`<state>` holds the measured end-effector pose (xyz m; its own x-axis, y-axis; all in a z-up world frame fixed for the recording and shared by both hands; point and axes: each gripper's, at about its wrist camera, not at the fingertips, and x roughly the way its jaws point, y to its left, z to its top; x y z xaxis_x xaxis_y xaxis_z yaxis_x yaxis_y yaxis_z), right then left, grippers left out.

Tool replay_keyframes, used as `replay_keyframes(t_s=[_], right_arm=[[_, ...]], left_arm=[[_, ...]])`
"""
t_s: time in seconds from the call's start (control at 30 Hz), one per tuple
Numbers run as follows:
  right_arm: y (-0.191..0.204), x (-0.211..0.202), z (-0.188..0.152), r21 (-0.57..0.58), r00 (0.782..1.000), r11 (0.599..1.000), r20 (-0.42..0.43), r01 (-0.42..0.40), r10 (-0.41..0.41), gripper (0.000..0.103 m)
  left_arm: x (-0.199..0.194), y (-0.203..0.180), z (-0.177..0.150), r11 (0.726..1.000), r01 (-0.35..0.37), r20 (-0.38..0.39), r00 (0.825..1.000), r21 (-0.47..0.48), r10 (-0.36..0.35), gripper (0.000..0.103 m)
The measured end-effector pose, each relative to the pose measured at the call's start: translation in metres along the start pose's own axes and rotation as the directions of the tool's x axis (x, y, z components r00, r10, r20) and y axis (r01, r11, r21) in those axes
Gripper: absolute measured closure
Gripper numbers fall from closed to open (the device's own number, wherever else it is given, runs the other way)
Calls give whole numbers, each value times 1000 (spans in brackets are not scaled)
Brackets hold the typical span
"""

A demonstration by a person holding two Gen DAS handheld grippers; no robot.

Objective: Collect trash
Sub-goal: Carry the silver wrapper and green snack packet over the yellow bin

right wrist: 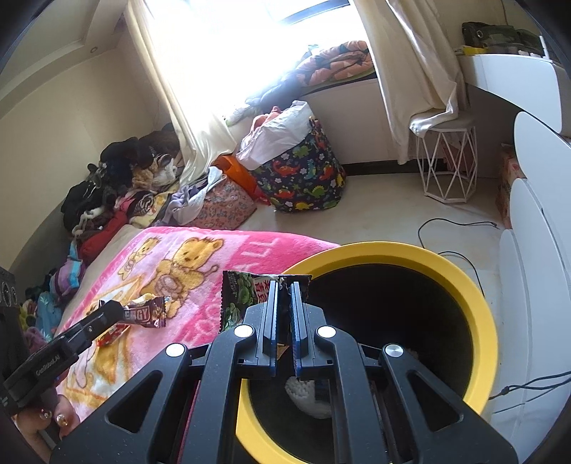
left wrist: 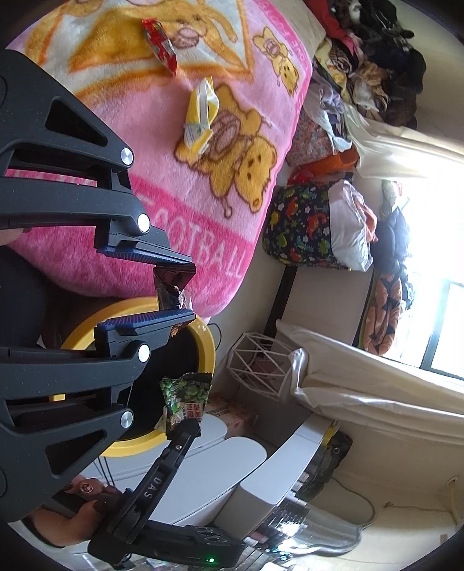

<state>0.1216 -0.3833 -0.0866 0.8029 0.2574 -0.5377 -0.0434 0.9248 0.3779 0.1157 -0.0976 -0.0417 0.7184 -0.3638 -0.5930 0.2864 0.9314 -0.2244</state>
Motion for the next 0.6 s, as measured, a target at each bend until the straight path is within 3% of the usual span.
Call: replay_keyframes(t_s=[0.6], right_arm=[[-48, 2, -6, 75, 996, 994, -2, 84, -84, 96]], left_arm=[[25, -38, -14, 995, 52, -67, 997, 80, -47, 85]])
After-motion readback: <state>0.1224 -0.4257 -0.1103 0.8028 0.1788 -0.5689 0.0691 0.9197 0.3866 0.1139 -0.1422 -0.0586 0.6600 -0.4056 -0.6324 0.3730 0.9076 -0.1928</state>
